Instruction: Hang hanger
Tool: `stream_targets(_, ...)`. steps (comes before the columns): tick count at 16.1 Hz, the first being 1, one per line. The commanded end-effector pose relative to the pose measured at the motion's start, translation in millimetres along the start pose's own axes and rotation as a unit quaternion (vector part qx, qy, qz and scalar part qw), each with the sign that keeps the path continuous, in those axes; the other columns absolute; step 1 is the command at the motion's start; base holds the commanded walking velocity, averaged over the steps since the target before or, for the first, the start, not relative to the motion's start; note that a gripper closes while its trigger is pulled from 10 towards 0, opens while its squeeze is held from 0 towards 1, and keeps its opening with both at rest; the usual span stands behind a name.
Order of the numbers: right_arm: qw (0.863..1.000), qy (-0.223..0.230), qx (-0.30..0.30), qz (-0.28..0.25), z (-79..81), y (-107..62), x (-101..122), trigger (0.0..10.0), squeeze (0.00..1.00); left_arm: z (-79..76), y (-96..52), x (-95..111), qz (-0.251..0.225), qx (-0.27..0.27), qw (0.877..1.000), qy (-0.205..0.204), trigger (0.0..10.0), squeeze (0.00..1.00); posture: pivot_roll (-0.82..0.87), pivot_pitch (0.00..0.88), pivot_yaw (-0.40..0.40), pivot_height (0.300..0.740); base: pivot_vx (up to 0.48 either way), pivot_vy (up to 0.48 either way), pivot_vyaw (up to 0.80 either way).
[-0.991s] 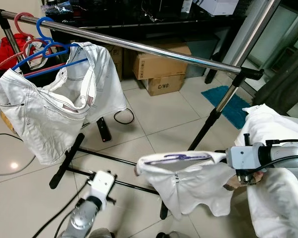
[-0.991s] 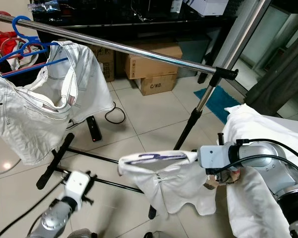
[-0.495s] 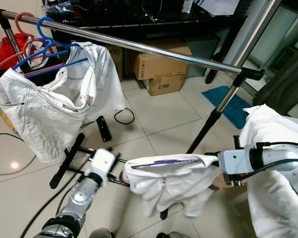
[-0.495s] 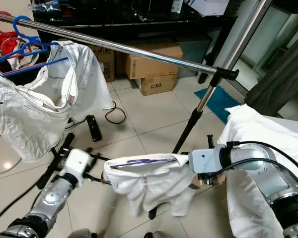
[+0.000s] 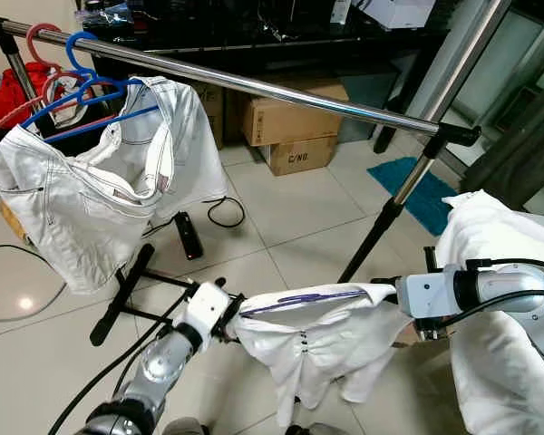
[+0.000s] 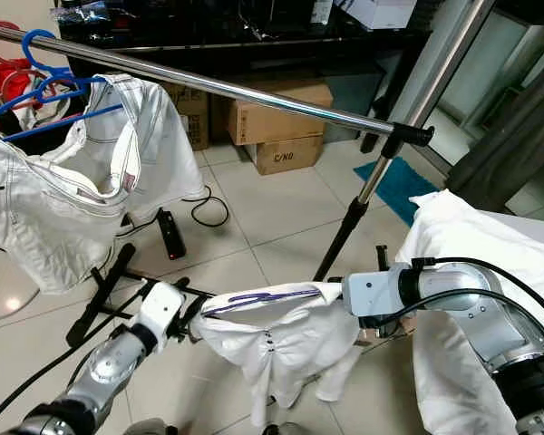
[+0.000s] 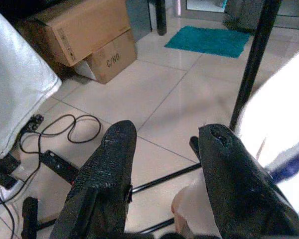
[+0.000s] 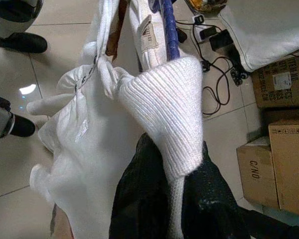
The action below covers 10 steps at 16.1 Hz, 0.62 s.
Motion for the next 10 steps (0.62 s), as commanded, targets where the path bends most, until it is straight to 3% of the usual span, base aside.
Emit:
stream_targets(1,1.000,-0.008,-0.015,0.000,-12.7,-4.1,1.4,0.0,0.00,-9.8,-1.3,-4.1,0.006,-0.023,1.000,0.009,10.0,0.00,0.10,0.028,-0.105,0.740,0.000,0.000,0.00)
stream_targets(5,1.000,-0.010,-0.022,0.004,-16.6,-3.5,-0.5,0.0,0.00,-25.6,-5.5,-6.4,0.000,-0.060,0.997,0.043,10.0,0.00,0.10,0.027,-0.102,0.740,0.000,0.000,0.00)
stream_targets(10,1.000,-0.007,-0.022,0.005,-13.8,-4.1,-1.3,0.0,0.00,-20.6,-12.7,2.8,-0.046,-0.027,0.998,0.044,10.0,0.00,0.10,0.036,-0.100,0.740,0.000,0.000,0.00)
Point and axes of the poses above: a point about 5 cm out from each wrist's last joint towards the gripper, its own y axis pointing out of the wrist towards the gripper, its own x axis along the axis of the wrist's last joint, z = x × y, the point moved 6 cm from there along y, pointing out of the wrist towards the gripper, and after that the axes turned 13 degrees about -y, right-handed, at the moved point
